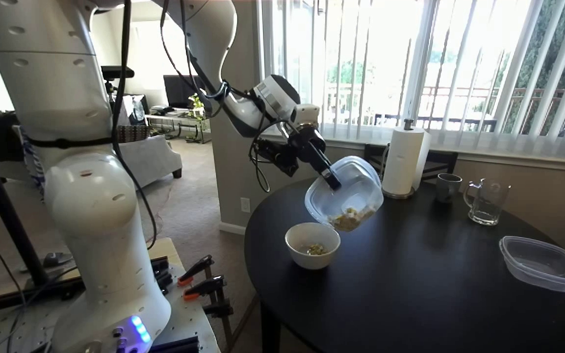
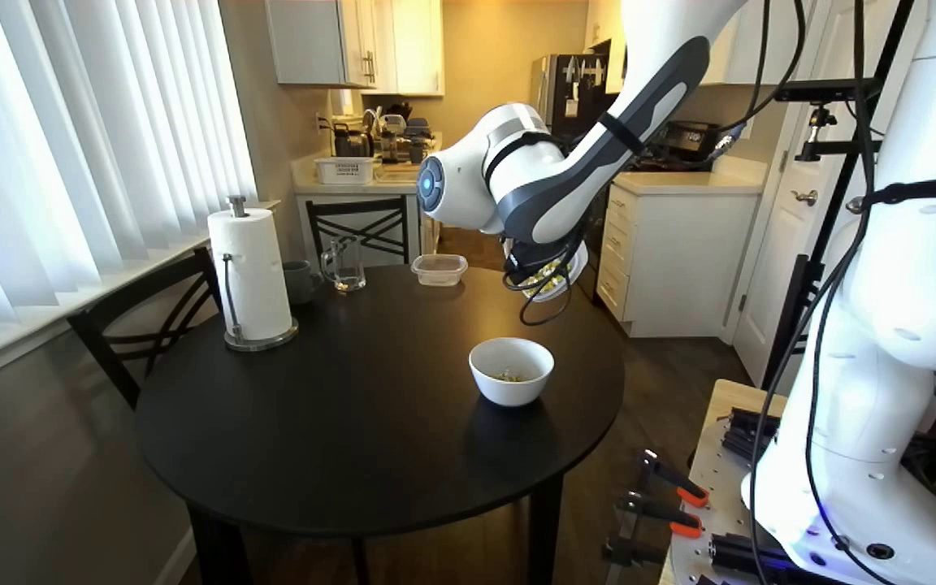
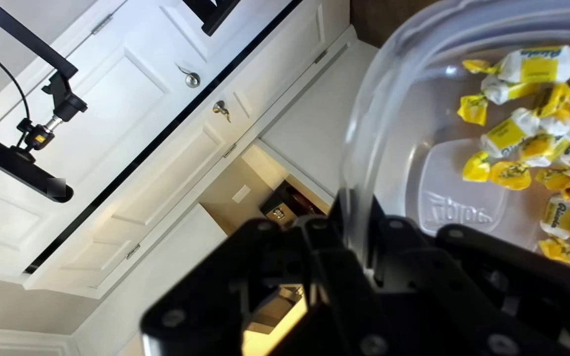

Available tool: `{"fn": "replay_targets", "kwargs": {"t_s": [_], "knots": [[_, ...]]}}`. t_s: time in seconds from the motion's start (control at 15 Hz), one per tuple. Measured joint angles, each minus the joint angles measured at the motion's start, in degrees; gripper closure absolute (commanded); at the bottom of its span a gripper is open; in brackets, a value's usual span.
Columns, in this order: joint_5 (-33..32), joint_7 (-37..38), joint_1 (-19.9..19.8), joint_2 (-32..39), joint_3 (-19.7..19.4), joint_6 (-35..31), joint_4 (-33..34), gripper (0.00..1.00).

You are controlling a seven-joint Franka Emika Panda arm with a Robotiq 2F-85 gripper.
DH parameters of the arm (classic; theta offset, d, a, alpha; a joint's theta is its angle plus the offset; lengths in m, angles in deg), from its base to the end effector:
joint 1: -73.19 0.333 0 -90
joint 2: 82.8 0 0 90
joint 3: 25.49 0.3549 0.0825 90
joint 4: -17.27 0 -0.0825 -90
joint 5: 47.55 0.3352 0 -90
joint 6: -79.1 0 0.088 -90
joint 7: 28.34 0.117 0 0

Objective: Transfer the candy to the white bowl

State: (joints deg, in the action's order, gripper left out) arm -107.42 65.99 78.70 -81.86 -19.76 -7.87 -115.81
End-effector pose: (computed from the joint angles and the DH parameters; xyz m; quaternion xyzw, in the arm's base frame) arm 0.4158 -0.0246 0.4121 0.7110 -0.3963 0.1626 0.5576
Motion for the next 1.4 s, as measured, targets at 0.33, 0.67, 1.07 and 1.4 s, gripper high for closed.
{"fn": "replay_targets", "kwargs": {"t_s": [0.33, 0.67, 1.07, 1.4], "knots": [[0.0, 2.4, 0.9, 4.5, 0.2, 5.5, 2.5, 0.99], [-0.1, 4.4, 2.2, 7.0, 0.7, 9.8, 2.8, 0.99], [-0.1, 5.8, 2.9, 8.8, 1.0, 11.9, 3.2, 0.99], [-0.2, 8.1, 4.5, 10.3, 1.9, 14.6, 3.2, 0.99]]}}
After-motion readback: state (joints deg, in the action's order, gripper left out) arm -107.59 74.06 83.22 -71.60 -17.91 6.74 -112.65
